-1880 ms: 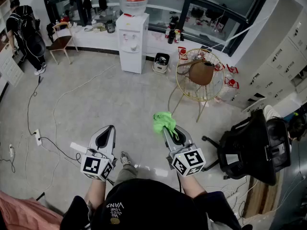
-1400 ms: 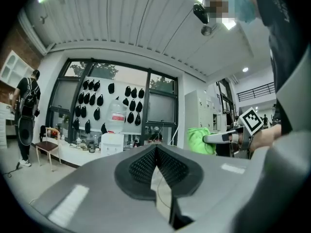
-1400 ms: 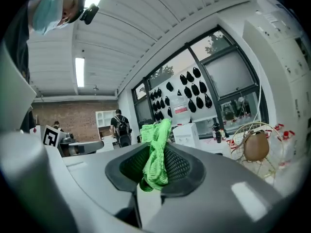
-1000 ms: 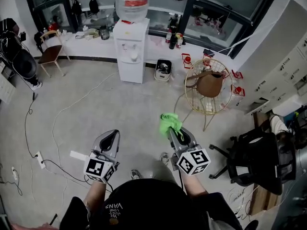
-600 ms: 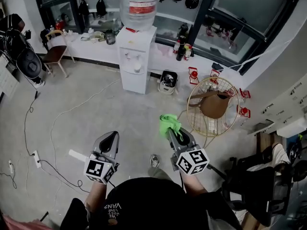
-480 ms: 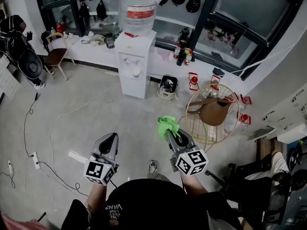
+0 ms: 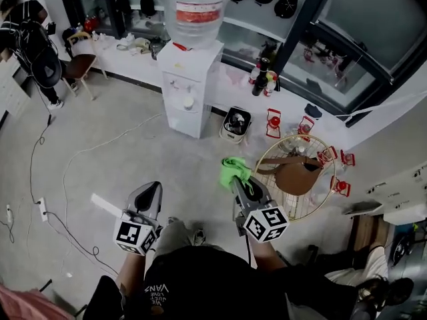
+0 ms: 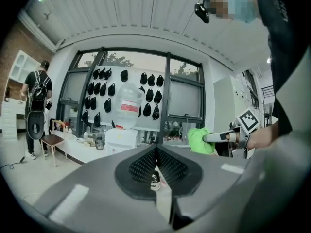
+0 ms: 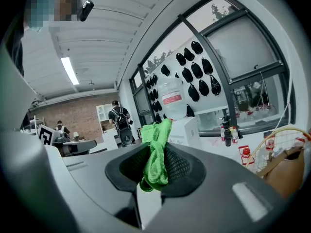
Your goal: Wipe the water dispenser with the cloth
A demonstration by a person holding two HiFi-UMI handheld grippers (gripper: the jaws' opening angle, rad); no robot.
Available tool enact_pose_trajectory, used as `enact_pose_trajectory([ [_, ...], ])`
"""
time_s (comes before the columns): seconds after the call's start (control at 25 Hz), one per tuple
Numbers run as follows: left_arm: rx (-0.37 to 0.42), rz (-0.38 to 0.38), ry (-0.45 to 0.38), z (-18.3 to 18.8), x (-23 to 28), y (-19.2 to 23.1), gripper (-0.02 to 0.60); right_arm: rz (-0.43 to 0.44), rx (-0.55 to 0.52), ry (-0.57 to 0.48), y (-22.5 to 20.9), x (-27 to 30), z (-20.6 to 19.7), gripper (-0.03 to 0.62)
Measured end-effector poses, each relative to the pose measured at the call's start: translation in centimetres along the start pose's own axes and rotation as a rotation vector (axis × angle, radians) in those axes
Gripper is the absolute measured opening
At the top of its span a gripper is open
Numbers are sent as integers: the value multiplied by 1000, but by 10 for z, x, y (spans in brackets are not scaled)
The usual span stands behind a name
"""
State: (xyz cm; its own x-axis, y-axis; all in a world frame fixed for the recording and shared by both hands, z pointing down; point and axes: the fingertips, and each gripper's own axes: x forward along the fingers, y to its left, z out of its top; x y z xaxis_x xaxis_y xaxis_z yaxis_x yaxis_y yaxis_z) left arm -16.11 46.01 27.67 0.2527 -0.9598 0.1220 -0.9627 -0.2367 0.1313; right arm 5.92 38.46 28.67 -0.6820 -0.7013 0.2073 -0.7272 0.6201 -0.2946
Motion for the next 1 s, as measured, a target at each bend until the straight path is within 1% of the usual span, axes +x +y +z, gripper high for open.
enact_pose_trajectory([
  [0.08,-2,4,6,0,15,7,2,3,6,8,-10,15,1,86],
  [0.28,10,-22,-9,1,66,29,2,-9,13,13,-34,58,8,86],
  [0.44,7,-56,4,7,118,56,2,-35,3,28,-53,100,25,86],
  [0.68,16,-118,0,27,187,91,2,-88,-20,33,-81,164,50,86],
  [0.84,14,-147,5,33,218,114,2,-109,-17,36,-91,202,53,86],
  [1.0,33,-176,32,31,244,133,2,-128,-4,33,-103,231,53,86],
])
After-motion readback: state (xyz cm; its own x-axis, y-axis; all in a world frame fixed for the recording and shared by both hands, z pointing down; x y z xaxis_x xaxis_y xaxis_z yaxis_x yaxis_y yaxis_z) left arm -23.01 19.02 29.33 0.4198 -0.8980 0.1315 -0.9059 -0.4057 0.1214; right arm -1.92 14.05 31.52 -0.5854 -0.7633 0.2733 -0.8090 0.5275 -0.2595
